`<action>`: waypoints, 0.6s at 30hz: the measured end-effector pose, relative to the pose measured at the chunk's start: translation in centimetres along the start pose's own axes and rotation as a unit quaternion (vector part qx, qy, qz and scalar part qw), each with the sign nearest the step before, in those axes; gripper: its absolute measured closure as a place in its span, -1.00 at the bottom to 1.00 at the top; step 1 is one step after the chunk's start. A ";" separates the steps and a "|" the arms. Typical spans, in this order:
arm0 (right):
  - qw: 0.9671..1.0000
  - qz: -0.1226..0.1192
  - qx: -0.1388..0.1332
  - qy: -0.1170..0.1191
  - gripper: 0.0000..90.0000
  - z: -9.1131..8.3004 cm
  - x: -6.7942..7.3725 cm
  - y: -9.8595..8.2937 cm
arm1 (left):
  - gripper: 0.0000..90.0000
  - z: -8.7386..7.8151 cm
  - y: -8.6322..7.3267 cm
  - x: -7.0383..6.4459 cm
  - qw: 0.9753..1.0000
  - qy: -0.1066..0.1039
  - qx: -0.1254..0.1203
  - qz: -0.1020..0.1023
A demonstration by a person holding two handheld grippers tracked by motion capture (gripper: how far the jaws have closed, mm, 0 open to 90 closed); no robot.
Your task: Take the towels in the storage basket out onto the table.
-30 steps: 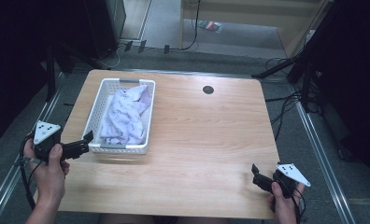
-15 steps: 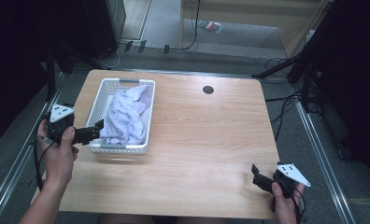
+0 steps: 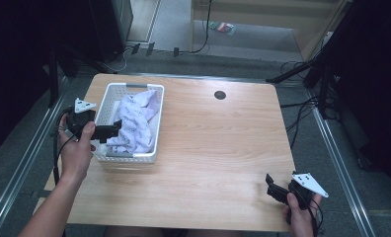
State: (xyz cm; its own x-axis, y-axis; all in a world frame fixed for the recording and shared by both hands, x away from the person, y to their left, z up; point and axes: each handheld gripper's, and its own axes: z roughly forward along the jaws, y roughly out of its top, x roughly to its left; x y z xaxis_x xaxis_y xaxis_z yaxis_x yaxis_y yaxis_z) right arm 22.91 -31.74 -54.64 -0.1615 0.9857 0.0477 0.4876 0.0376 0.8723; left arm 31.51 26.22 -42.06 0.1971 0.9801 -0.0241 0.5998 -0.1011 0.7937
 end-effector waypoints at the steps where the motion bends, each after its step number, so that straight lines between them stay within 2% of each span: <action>1: 1.000 0.000 0.000 0.000 -0.92 0.0 0.0 0.0 | -1.00 0.3 0.2 0.0 1.000 -0.001 0.005 0.001; 3: 1.000 0.000 0.000 0.000 -0.92 0.0 0.0 0.0 | -1.00 0.6 0.3 -0.1 1.000 -0.002 0.010 0.002; 8: 1.000 0.002 0.002 0.001 -0.92 0.0 0.0 0.0 | -1.00 2.5 1.0 -0.3 0.999 -0.001 0.047 0.005; 12: 1.000 0.003 0.003 0.002 -0.92 0.0 0.0 0.0 | -1.00 3.2 1.4 -0.2 0.998 0.003 0.056 0.005; 15: 1.000 0.003 0.002 0.002 -0.92 0.0 0.0 0.0 | -1.00 4.6 1.8 -0.3 0.997 0.002 0.079 0.001; 16: 1.000 0.003 0.002 0.002 -0.92 0.0 0.0 0.0 | -1.00 4.6 1.8 -0.3 0.997 0.002 0.079 0.001; 18: 1.000 0.003 0.003 0.003 -0.92 0.0 0.0 0.0 | -1.00 5.8 2.1 -0.6 0.995 -0.004 0.102 0.003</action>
State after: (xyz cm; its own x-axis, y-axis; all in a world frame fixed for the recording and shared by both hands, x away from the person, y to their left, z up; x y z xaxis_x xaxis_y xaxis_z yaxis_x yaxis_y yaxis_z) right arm 22.97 -31.74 -54.63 -0.1626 0.9851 0.0561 0.4930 0.0319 0.8694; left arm 37.13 24.46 -43.91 0.2075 0.9779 -0.0246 0.7433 -0.1412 0.6539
